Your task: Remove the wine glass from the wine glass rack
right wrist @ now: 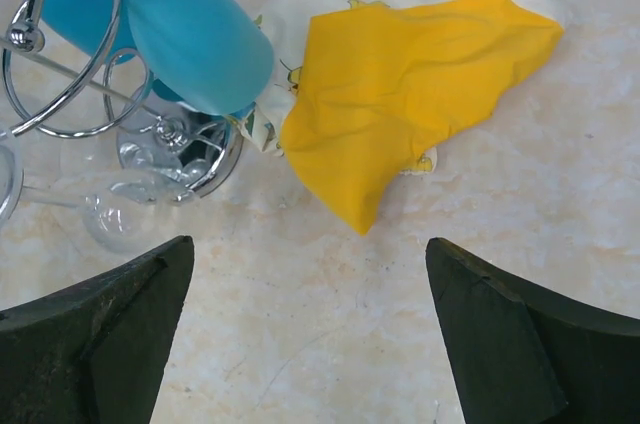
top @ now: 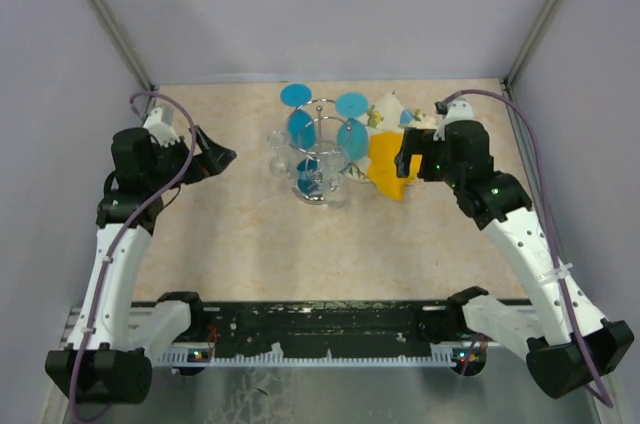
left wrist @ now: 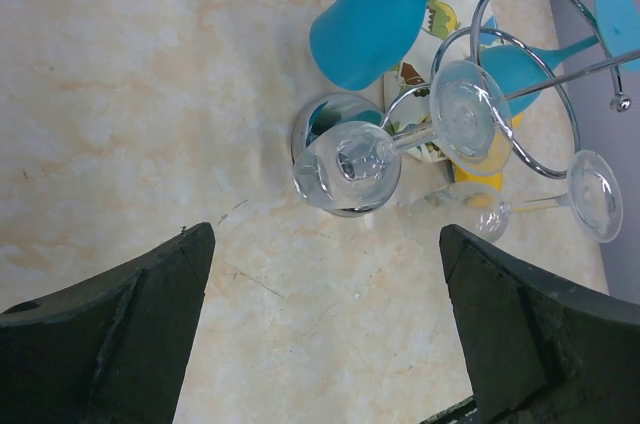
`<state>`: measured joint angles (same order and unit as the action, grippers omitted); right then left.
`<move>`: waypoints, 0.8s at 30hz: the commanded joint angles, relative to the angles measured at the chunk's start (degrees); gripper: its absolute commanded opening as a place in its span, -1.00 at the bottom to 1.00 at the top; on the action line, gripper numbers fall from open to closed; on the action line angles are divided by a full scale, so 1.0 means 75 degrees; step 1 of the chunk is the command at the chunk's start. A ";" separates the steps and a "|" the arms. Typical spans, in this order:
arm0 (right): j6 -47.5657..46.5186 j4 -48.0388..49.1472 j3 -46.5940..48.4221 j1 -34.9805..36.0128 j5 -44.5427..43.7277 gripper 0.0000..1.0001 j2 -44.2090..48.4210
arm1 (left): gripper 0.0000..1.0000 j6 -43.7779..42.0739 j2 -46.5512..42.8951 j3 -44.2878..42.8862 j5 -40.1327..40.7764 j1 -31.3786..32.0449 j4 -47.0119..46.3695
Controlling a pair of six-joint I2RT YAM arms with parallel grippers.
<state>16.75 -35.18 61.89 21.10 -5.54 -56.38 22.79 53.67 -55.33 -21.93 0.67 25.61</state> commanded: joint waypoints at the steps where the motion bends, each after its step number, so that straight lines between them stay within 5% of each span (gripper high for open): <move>1: -0.0006 -0.0088 0.0236 -0.0013 0.0003 0.99 -0.0144 | 0.99 -0.0210 -0.0082 -0.0450 -0.0282 0.0060 0.0335; 17: 0.0680 0.0692 -0.0502 -0.0013 0.0998 0.99 0.0586 | 0.99 -0.0384 -0.0361 -0.1216 -0.0507 0.0450 0.1045; 24: 0.1275 0.1391 -0.0307 -0.0013 0.2005 0.97 0.0627 | 0.99 0.0548 -0.0385 -0.0717 -0.1224 0.0773 0.0177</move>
<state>23.53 -30.15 57.04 21.10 5.65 -51.79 22.06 51.29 -62.96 -25.96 4.89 31.92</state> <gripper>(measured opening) 0.989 0.997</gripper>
